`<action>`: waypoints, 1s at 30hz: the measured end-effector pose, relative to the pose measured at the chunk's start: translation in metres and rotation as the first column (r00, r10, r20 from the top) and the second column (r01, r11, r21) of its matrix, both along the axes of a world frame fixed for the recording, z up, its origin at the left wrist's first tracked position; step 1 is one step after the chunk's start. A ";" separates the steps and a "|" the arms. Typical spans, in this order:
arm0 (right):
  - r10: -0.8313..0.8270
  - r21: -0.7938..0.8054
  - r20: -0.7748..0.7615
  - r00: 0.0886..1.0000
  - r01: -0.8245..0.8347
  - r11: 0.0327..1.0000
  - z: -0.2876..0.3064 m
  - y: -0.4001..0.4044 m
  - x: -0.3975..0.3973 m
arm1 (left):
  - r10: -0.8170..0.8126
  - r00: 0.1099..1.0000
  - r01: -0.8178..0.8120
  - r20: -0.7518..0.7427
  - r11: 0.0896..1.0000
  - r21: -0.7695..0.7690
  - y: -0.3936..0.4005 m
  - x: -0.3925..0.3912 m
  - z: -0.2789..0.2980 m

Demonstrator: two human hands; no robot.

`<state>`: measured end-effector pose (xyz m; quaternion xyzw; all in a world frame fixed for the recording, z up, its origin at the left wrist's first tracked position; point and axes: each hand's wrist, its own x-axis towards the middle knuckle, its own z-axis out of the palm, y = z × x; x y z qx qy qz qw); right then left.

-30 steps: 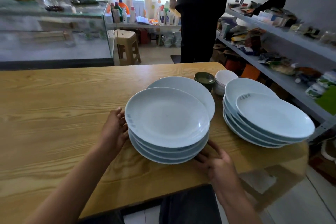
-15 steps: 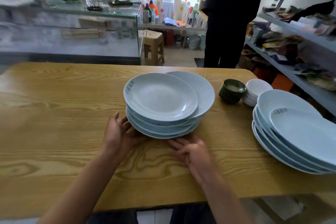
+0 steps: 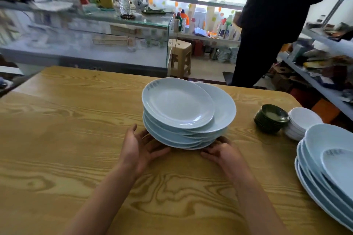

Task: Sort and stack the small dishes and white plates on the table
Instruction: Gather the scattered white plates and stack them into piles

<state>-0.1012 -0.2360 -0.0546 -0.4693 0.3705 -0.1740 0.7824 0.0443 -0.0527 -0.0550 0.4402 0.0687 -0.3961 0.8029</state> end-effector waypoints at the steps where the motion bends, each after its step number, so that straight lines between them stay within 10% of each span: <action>1: 0.007 -0.014 -0.002 1.000 -0.007 1.000 -0.001 -0.002 0.004 | 0.000 1.000 0.000 0.003 1.000 0.001 0.000 0.005 -0.001; 30: 0.239 0.052 0.054 0.969 -0.242 0.969 -0.006 -0.014 0.234 | 0.183 0.976 -0.195 0.119 0.976 0.096 0.003 0.204 0.005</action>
